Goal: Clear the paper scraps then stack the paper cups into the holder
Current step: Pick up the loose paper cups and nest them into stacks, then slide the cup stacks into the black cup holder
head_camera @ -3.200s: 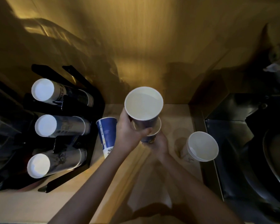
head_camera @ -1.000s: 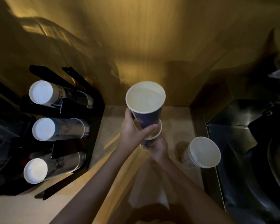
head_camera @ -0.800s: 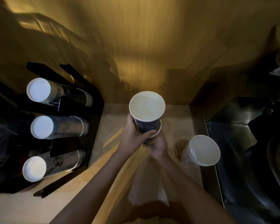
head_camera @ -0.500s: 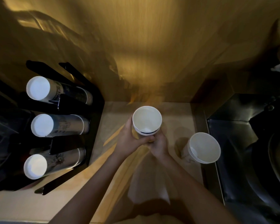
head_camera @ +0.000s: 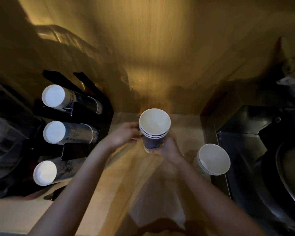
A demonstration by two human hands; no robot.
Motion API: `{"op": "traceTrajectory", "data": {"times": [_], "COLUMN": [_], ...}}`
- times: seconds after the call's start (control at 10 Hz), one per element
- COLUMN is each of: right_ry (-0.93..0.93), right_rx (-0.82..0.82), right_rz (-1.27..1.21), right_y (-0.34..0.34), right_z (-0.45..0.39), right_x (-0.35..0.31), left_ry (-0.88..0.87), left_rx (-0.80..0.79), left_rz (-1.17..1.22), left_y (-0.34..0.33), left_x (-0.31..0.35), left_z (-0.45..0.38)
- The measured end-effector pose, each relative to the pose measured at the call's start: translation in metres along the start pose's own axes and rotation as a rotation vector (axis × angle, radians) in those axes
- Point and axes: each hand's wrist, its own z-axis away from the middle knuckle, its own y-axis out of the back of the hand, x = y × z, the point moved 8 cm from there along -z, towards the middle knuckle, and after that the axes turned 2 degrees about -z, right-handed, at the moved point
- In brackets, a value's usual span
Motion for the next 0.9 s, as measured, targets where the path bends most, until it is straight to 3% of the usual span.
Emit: {"op": "traceTrajectory", "data": {"times": [0.1, 0.2, 0.3, 0.4, 0.5, 0.6, 0.7, 0.8, 0.9], "right_ry": [0.163, 0.465, 0.765, 0.999, 0.948, 0.674, 0.421, 0.294, 0.39], "right_rx": [0.138, 0.209, 0.195, 0.248, 0.255, 0.143, 0.009, -0.3, -0.45], "right_rz": [0.135, 0.422, 0.597, 0.633, 0.539, 0.309, -0.112, -0.32, -0.138], "right_y": [0.017, 0.013, -0.004, -0.016, -0.023, -0.025, -0.033, -0.061, -0.085], "right_z": [0.006, 0.014, 0.023, 0.039, 0.043, 0.031, 0.033, 0.043, 0.052], "right_x": [-0.044, -0.104, -0.146, -0.188, -0.219, -0.226, -0.233, -0.248, -0.263], "left_ry": [0.125, 0.259, 0.263, 0.113, -0.066, -0.232, -0.409, -0.519, -0.595], "left_rx": [0.098, -0.039, -0.166, -0.096, -0.003, 0.238, 0.452, 0.676, 0.829], "left_rz": [0.365, 0.578, 0.7, 0.805, 0.742, 0.504, 0.411, 0.257, 0.067], "left_y": [0.021, 0.02, 0.018, 0.033, 0.05, 0.076, 0.105, 0.134, 0.149], "left_x": [-0.007, -0.018, -0.022, -0.021, -0.017, -0.006, 0.014, 0.025, 0.034], "left_z": [0.021, 0.044, 0.067, 0.085, 0.101, 0.12, 0.141, 0.16, 0.175]}}
